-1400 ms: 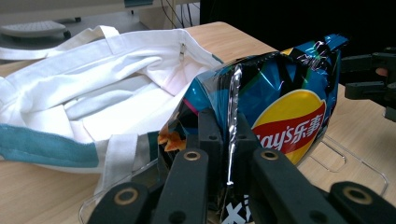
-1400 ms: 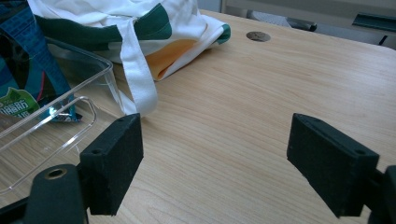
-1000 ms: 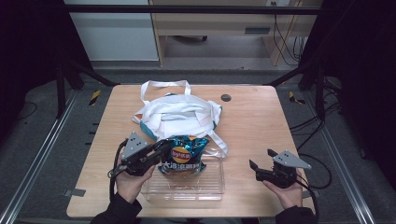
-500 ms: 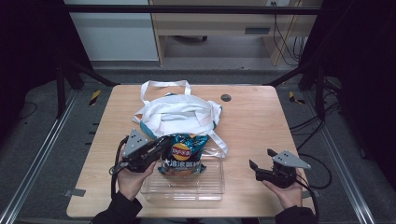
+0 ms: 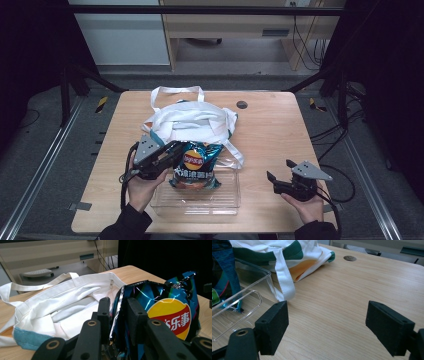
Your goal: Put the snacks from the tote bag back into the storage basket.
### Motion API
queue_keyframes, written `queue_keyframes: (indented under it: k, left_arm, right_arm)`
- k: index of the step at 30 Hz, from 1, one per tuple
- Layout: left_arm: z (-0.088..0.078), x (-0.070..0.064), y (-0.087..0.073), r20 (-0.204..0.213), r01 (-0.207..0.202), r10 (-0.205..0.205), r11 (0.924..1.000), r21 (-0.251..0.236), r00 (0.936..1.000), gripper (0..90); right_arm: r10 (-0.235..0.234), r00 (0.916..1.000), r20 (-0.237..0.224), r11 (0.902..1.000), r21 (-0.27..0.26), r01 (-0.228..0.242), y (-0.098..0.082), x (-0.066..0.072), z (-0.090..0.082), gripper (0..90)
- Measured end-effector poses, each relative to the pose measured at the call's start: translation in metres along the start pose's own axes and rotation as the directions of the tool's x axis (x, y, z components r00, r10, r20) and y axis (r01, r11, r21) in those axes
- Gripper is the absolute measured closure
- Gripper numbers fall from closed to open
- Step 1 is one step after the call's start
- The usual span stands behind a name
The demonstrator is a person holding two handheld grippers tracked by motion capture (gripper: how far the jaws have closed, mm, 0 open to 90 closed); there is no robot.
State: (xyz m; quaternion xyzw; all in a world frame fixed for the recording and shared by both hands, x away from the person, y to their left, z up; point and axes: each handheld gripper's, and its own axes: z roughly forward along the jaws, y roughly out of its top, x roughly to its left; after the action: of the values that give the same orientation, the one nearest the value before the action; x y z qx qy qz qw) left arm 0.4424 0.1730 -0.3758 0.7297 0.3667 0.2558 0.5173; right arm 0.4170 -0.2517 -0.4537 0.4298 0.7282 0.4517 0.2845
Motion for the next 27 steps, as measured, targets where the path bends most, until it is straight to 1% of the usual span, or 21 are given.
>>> queue_keyframes:
  k: [10, 12, 14, 18, 21, 24, 27]
  left_arm:
    - [0.0044, 0.0002, 0.0021, -0.005, 0.002, -0.002, 1.0000, 0.000, 1.0000, 73.4]
    - [0.0053, -0.0002, 0.0028, -0.003, 0.009, -0.009, 1.0000, -0.002, 1.0000, 73.9]
    - [0.0061, -0.0003, 0.0033, 0.003, 0.012, -0.012, 0.9999, -0.004, 0.9999, 75.5]
    - [0.0065, -0.0004, 0.0033, 0.008, 0.003, -0.003, 1.0000, -0.002, 1.0000, 78.7]
    - [0.0056, -0.0003, 0.0030, 0.011, 0.013, -0.013, 0.9999, -0.004, 0.9998, 82.1]
    - [0.0041, -0.0019, 0.0037, -0.004, 0.007, -0.007, 1.0000, 0.003, 1.0000, 86.2]
    - [0.0040, -0.0039, 0.0038, -0.023, -0.004, 0.004, 1.0000, 0.005, 0.9997, 87.7]
  right_arm:
    - [-0.001, 1.0000, 0.000, 1.0000, 0.002, 0.001, -0.0001, 0.0001, 0.0007, 18.8]
    - [-0.001, 1.0000, 0.000, 1.0000, 0.002, 0.001, -0.0001, 0.0001, 0.0007, 18.8]
    - [-0.002, 1.0000, 0.001, 1.0000, 0.002, 0.002, -0.0002, 0.0000, 0.0008, 18.8]
    - [-0.001, 1.0000, 0.001, 1.0000, 0.001, 0.001, -0.0001, 0.0001, 0.0007, 18.8]
    - [-0.004, 1.0000, 0.001, 1.0000, -0.001, 0.004, -0.0001, -0.0002, 0.0006, 18.8]
    - [-0.004, 1.0000, 0.001, 1.0000, 0.000, 0.004, -0.0001, -0.0001, 0.0005, 18.8]
    - [-0.002, 1.0000, 0.001, 1.0000, 0.000, 0.002, 0.0000, 0.0001, 0.0004, 18.8]
